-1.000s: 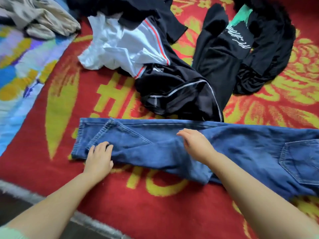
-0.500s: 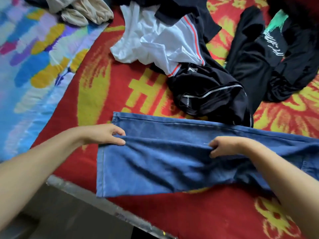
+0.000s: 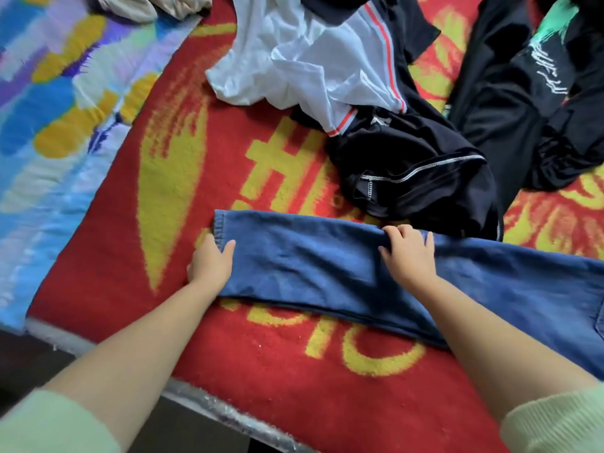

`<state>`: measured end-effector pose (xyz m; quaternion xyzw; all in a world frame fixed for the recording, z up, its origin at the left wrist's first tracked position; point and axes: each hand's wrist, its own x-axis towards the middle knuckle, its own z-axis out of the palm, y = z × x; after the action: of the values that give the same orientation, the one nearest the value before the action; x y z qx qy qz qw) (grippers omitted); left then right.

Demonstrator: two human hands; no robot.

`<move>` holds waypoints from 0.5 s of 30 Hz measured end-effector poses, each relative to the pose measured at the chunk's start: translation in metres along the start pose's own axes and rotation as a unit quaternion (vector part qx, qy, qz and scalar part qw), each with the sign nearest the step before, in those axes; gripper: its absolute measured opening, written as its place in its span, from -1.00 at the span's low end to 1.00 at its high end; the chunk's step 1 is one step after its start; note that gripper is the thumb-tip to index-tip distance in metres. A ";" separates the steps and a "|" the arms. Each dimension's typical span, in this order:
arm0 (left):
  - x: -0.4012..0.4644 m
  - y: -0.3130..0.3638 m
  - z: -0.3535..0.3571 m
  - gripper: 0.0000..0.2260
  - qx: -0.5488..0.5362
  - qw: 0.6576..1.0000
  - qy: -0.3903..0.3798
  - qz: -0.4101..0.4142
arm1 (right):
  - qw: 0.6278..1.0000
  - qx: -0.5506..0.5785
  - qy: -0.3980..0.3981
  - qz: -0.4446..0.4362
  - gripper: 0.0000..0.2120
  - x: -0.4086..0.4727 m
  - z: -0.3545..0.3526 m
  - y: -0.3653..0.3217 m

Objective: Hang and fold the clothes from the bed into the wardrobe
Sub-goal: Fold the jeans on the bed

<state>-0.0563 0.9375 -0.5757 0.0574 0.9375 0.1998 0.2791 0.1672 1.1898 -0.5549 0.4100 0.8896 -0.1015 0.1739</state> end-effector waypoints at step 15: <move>0.004 0.001 -0.026 -0.72 -0.088 0.995 -0.007 0.035 | 0.990 0.036 -0.064 -0.118 -0.41 -0.056 0.024 -0.076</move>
<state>-0.0734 0.9308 -0.5573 0.0669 0.9117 0.2912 0.2819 0.1482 1.0943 -0.5524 0.3009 0.9147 -0.1787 0.2022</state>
